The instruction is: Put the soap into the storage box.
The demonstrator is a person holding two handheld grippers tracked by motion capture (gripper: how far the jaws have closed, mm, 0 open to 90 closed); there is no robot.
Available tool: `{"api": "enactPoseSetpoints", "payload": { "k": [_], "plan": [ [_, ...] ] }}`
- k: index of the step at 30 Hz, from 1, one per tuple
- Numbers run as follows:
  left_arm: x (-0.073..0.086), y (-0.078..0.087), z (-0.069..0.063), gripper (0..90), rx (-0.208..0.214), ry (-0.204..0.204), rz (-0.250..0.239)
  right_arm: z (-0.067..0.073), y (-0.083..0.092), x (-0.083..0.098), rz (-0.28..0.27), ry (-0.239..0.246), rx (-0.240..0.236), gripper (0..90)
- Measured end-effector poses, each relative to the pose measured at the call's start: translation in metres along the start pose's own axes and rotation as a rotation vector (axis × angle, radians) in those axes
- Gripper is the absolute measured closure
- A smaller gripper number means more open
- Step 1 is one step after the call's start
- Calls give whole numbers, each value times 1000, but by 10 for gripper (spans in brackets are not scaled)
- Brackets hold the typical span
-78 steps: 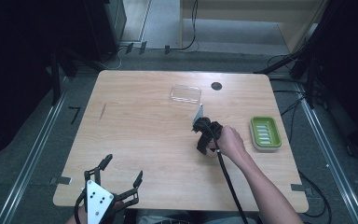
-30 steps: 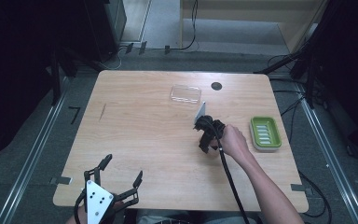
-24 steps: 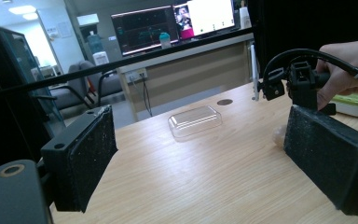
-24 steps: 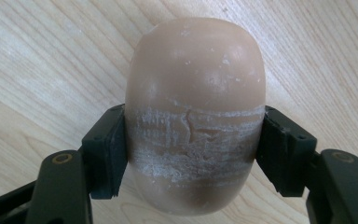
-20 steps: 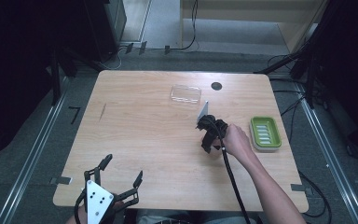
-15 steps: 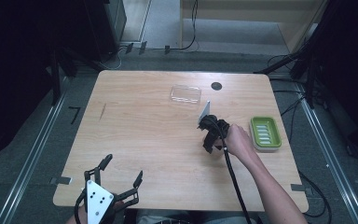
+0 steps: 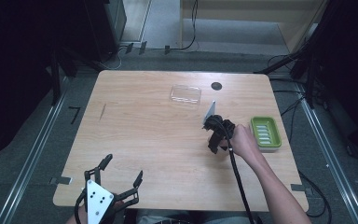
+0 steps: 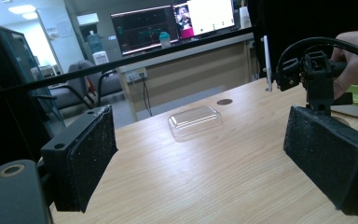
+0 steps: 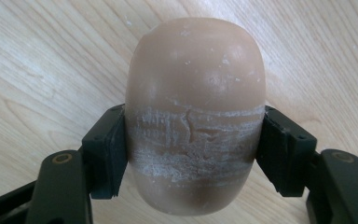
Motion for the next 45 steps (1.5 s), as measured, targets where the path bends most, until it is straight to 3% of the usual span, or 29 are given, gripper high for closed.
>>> {"api": "enactPoseSetpoints", "payload": {
  "k": [24,45],
  "plan": [
    [0,0,0,99,1,1,0,-8,13,24,15,-16,7,337],
    [0,0,0,99,0,1,0,-29,29,53,16,-65,11,337]
  ]
}}
Point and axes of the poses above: each handheld gripper's, and its own axes: y roughly backward along the jaws, x roughly out of its underside, z roughly to its left, the point moved 9 cm from there along -y, roughly forward along the jaws, and after that the axes turned 9 degrees about -z, right-handed, at the moved point
